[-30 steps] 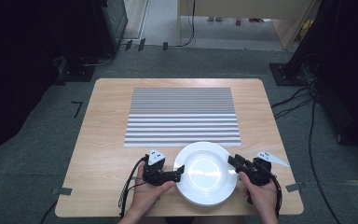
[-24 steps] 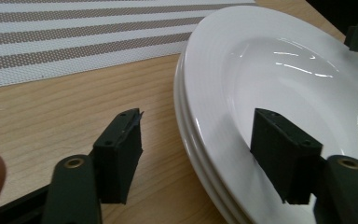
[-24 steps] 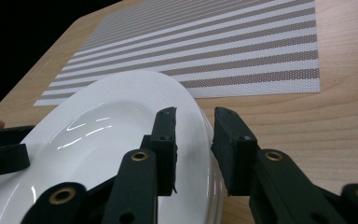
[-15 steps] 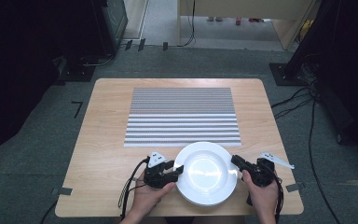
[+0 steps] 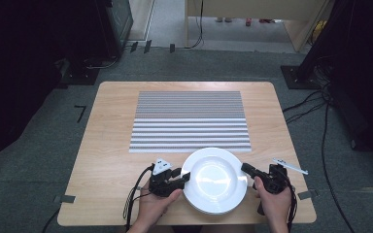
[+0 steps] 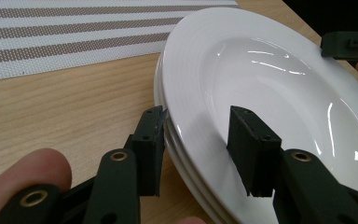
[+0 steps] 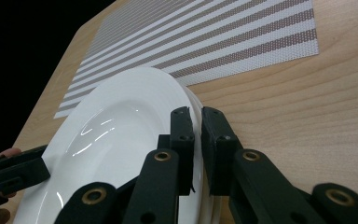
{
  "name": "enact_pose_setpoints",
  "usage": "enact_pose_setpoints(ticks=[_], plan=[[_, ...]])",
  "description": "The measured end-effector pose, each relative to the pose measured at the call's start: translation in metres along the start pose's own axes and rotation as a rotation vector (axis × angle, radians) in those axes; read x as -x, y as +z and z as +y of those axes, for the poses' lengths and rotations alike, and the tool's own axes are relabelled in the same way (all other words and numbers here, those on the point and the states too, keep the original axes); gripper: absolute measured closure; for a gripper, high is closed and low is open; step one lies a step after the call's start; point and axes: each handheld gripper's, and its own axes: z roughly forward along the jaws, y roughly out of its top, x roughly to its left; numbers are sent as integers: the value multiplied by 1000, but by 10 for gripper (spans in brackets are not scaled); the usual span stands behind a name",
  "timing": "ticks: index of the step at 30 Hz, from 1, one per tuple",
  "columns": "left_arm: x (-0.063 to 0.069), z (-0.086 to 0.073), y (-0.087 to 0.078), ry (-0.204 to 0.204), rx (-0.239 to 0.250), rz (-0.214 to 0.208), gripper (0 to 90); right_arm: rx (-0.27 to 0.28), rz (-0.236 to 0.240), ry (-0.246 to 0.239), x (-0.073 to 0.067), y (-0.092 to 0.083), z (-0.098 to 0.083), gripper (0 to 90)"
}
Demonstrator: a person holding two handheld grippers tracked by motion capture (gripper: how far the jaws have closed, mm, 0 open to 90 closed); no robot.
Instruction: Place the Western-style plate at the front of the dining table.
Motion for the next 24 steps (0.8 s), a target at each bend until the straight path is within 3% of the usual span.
enact_pose_setpoints(ticks=[17,24], plan=[[-2,-1,-2,-14,-29,-26,538,-39,62,61,7,-3,2,822],[-3,-2,-2,-23,-18,-33,545,-44,79,84,10,-2,1,842]])
